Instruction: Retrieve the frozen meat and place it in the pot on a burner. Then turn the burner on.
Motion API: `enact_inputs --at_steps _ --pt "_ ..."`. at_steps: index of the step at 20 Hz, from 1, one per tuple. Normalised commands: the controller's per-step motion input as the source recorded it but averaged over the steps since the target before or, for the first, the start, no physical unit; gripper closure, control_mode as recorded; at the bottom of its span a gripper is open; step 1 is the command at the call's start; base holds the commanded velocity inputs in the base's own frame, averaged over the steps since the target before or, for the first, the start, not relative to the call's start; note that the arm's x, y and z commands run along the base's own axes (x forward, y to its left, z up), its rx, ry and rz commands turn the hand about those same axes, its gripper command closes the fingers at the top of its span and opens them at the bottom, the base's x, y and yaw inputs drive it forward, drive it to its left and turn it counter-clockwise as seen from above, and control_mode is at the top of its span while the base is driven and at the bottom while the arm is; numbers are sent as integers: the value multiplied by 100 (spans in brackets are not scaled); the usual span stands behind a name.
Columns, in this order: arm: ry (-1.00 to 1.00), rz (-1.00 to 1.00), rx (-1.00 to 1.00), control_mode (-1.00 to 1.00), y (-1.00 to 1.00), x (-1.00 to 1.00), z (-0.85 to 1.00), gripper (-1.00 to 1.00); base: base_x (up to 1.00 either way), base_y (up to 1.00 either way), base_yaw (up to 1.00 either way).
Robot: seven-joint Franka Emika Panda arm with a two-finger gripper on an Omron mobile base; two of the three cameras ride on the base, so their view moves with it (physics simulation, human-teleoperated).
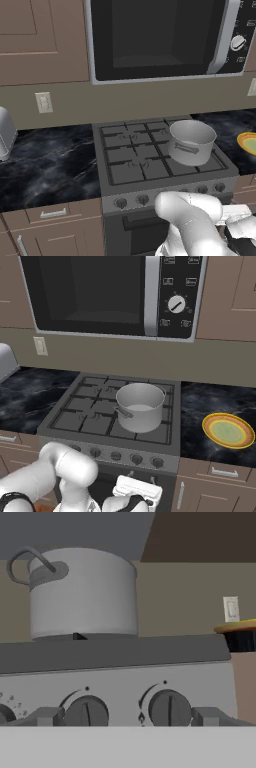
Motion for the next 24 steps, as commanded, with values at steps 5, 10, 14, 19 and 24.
enact_inputs --at_steps 5,10,14,19,24 --pt "-7 14 0 -100 -31 0 -10 -100 0 0 0" --pt "-3 6 0 -100 -15 0 -2 -100 0 0 0" --pt "1 -1 -5 -100 0 0 -13 -100 0 0 0" --pt "8 -2 -7 -100 -4 0 -13 -100 0 0 0" --pt "6 -3 -3 -100 -5 0 -3 -100 0 0 0"
